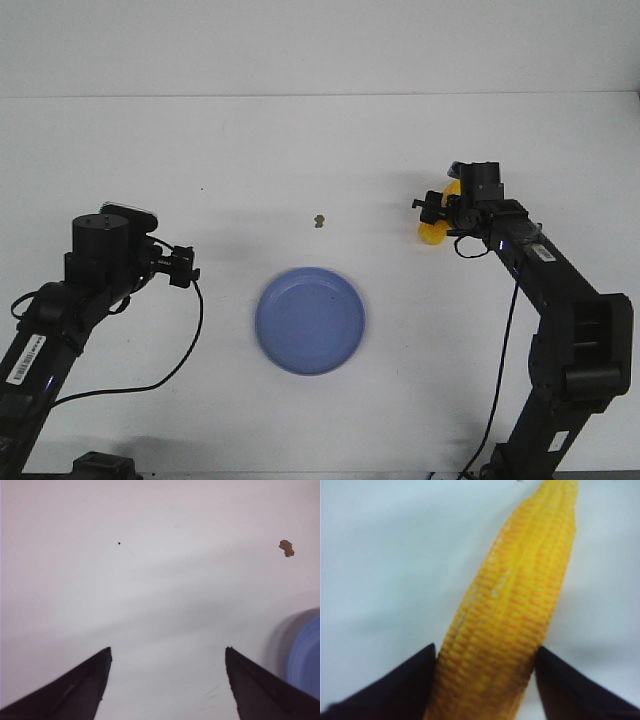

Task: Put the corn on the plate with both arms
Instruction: 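Reach the right gripper to the yellow corn cob and grasp it, then carry the corn with the right gripper over the plate and lower it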

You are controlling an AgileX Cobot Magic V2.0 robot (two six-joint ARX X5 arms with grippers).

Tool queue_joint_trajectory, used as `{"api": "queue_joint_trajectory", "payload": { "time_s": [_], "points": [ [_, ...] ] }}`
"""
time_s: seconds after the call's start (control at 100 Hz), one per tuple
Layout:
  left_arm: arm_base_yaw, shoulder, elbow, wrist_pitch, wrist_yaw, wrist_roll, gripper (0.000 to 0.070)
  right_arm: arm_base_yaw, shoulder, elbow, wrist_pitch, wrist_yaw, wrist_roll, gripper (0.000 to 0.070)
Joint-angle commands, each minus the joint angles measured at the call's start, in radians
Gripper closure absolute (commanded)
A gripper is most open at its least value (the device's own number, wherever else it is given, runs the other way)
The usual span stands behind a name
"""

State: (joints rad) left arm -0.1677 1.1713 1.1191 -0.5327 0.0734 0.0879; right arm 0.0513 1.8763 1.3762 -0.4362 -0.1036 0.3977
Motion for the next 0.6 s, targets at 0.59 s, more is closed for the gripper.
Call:
{"api": "queue_joint_trajectory", "payload": {
  "time_s": [0.59],
  "points": [
    [0.000, 0.013, 0.014, 0.003, -0.003, -0.002, 0.0237, 0.008, -0.107, 0.023, -0.094, -0.002, -0.119, 0.0655]
  ]
}}
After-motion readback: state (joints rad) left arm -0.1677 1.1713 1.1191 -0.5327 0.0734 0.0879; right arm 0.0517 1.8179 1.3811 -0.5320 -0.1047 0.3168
